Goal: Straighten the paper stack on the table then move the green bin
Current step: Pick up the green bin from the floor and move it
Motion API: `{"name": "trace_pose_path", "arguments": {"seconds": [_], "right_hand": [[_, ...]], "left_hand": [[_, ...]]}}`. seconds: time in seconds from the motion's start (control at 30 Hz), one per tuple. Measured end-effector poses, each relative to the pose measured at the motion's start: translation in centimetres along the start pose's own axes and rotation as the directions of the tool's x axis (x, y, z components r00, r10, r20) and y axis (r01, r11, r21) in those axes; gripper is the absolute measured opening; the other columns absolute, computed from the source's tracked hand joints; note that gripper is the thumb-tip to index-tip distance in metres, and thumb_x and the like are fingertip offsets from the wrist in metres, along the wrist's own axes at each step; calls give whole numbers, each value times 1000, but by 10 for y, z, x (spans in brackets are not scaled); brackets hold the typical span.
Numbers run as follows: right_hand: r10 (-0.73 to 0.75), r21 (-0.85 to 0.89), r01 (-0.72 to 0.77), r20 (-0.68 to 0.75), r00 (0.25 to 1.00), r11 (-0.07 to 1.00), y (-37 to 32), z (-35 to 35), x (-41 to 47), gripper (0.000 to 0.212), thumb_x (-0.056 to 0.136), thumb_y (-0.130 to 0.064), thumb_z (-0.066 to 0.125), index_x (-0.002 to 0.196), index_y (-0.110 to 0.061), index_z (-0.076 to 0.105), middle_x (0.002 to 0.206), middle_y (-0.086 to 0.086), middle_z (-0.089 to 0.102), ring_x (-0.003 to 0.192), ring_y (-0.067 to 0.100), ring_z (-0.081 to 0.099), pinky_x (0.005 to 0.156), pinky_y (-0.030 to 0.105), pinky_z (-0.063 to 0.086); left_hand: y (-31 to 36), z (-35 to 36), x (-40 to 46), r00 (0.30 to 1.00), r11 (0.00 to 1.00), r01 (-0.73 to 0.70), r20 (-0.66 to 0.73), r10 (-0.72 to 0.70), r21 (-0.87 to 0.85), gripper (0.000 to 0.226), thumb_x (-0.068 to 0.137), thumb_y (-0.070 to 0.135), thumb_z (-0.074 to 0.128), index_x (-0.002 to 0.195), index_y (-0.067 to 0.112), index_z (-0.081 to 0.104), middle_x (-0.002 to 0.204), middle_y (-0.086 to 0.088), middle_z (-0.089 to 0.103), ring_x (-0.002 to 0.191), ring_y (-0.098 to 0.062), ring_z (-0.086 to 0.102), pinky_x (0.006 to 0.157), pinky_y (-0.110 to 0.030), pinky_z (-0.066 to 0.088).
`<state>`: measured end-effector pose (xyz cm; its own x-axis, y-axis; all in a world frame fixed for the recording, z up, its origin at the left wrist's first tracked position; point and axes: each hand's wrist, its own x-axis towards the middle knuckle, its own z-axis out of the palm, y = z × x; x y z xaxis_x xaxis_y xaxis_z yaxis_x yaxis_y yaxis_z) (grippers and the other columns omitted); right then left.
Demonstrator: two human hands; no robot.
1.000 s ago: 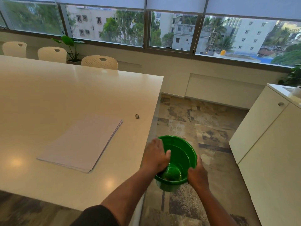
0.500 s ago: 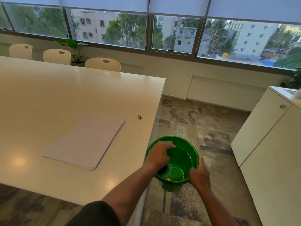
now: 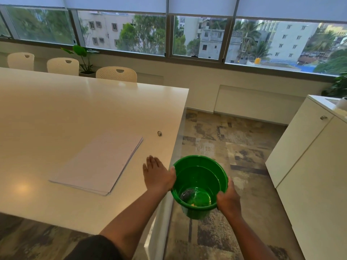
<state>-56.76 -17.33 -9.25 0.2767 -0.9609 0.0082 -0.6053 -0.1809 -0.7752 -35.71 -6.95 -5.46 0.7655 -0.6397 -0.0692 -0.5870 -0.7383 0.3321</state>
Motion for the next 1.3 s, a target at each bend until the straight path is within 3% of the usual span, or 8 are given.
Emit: {"name": "trace_pose_path", "arguments": {"seconds": [0.23,0.33,0.43,0.57,0.8,1.0,1.2,1.3], "right_hand": [[-42,31,41,27,999,999,6,-8,-2,63,92,-3,46,150,-16,24,102,9,63,76,20,61,54,22,45],[-50,47,47,61,997,998,12,-15,-1,59,94,-9,48,148,-17,27,104,9,65,81,21,63,58,23,48],[-31,27,29,71,997,999,24,-31,5,60,94,-8,47,148,-16,24,102,9,65,81,22,63,56,22,47],[28,-7,-27,93,995,1000,42,-45,18,65,92,-5,44,150,-16,18,106,14,63,83,27,65,65,36,56],[58,-31,-53,175,983,998,85,-44,37,58,92,-7,48,144,-17,27,102,7,62,74,18,63,52,24,47],[113,-66,-103,169,979,992,137,-16,40,47,100,-21,43,144,-25,29,91,-14,52,67,6,59,48,17,42],[231,-196,-193,194,953,961,232,40,62,27,97,-21,45,122,-19,53,79,-6,59,64,9,58,49,22,39],[241,-232,-186,240,940,955,281,76,71,25,95,-16,48,119,-15,54,93,7,66,79,23,62,66,31,49]], "left_hand": [[73,29,-24,900,896,-370,145,411,-246,65,102,39,34,156,9,15,165,-11,8,152,-22,3,120,-34,0],[86,33,-29,903,895,-391,98,418,-214,56,97,26,41,150,7,35,164,-13,16,152,-25,11,122,-35,4],[85,33,-31,965,950,-248,42,260,-188,45,92,17,44,132,-2,50,157,-24,25,144,-35,29,121,-42,25],[76,37,-32,994,985,-28,100,45,-172,43,97,16,42,135,-4,37,148,-29,31,126,-41,47,99,-45,44],[71,77,-29,905,881,244,422,-57,-406,23,92,0,45,108,-7,60,99,-26,67,82,-36,71,70,-45,62],[63,137,-31,885,804,361,447,-134,-473,17,90,3,47,104,4,57,94,-21,66,76,-34,72,66,-49,61],[54,228,-14,867,789,417,459,-196,-451,26,91,4,52,117,9,54,110,-20,60,90,-38,66,68,-52,61],[39,286,-6,848,770,454,484,-217,-449,29,93,7,51,122,10,52,114,-19,59,93,-38,65,70,-53,61]]}}
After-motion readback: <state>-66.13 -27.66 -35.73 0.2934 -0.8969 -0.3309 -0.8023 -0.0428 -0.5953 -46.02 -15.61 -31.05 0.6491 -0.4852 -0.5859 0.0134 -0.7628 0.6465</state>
